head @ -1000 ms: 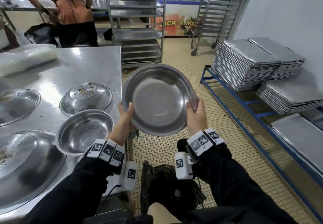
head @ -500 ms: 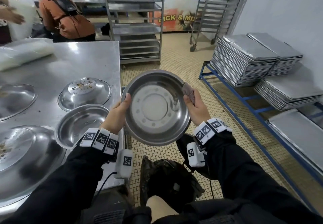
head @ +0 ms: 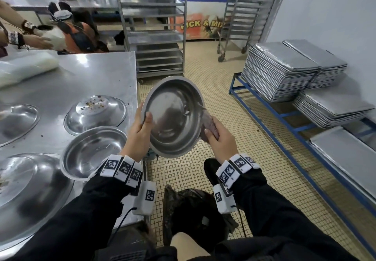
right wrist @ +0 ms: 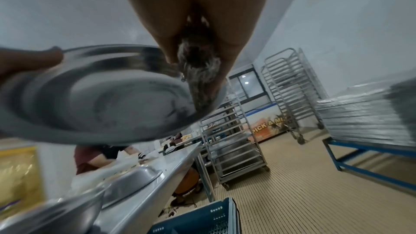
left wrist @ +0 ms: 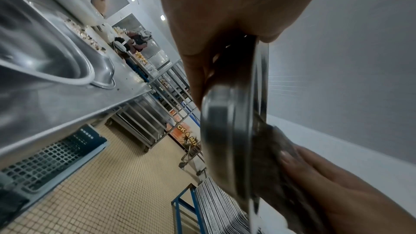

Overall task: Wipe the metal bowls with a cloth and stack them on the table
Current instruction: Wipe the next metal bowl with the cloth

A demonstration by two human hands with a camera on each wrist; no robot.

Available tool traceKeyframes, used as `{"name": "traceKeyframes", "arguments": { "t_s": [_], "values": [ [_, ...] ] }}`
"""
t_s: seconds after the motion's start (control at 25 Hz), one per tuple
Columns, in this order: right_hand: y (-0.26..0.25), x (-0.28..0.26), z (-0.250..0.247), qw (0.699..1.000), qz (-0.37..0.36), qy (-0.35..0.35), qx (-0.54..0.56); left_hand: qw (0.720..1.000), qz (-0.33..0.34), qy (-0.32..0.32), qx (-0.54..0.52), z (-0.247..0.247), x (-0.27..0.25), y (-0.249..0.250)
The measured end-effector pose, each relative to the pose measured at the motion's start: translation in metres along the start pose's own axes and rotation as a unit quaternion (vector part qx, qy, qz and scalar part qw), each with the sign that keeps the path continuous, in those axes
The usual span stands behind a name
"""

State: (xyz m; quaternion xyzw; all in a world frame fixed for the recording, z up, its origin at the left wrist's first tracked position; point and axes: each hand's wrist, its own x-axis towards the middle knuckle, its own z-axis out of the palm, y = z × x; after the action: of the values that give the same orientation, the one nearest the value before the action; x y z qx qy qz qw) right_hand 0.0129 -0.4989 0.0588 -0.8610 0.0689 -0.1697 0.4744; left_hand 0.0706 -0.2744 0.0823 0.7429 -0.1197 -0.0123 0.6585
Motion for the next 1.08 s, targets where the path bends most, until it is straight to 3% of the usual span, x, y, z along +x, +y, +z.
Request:
{"name": "traceKeyframes", "arguments": {
  "t_s": [0.24, 0.4, 0.48, 0.56, 0.64, 0.76, 0.88, 0.96, 1.08],
  "values": [
    [-0.012, 0.008, 0.034, 0.97, -0.087, -0.159, -0.16, 0.994, -0.087, 0.018, -0.058, 0.021, -0.004, 0.002],
    [-0.007, -0.017, 0.042, 0.939, -0.175, -0.241, -0.171, 0.984, -0.126, 0.081, -0.101, 0.019, 0.007, -0.013],
    [-0.002, -0.02, 0.039, 0.921, -0.239, -0.231, -0.203, 0.976, -0.163, 0.089, -0.112, 0.02, 0.008, -0.015],
    [0.004, -0.017, 0.034, 0.927, -0.263, -0.196, -0.184, 0.972, -0.19, 0.067, -0.125, 0.021, 0.009, -0.016],
    [0.009, -0.011, 0.024, 0.944, -0.232, -0.194, -0.131, 0.972, -0.21, 0.009, -0.106, 0.022, 0.008, -0.008],
    [0.01, -0.001, 0.001, 0.965, -0.146, -0.21, -0.061, 0.982, -0.13, -0.06, 0.122, 0.014, 0.014, -0.016],
    [0.009, 0.01, -0.032, 0.968, -0.066, -0.23, 0.071, 0.948, -0.058, -0.148, 0.276, 0.014, 0.015, -0.019],
    [0.007, 0.015, -0.046, 0.97, -0.055, -0.221, 0.091, 0.953, -0.014, -0.158, 0.26, 0.017, 0.014, -0.011],
    [0.01, 0.021, -0.049, 0.985, -0.069, -0.158, -0.022, 0.971, -0.013, -0.141, 0.194, 0.027, 0.008, 0.002]
  ]
}}
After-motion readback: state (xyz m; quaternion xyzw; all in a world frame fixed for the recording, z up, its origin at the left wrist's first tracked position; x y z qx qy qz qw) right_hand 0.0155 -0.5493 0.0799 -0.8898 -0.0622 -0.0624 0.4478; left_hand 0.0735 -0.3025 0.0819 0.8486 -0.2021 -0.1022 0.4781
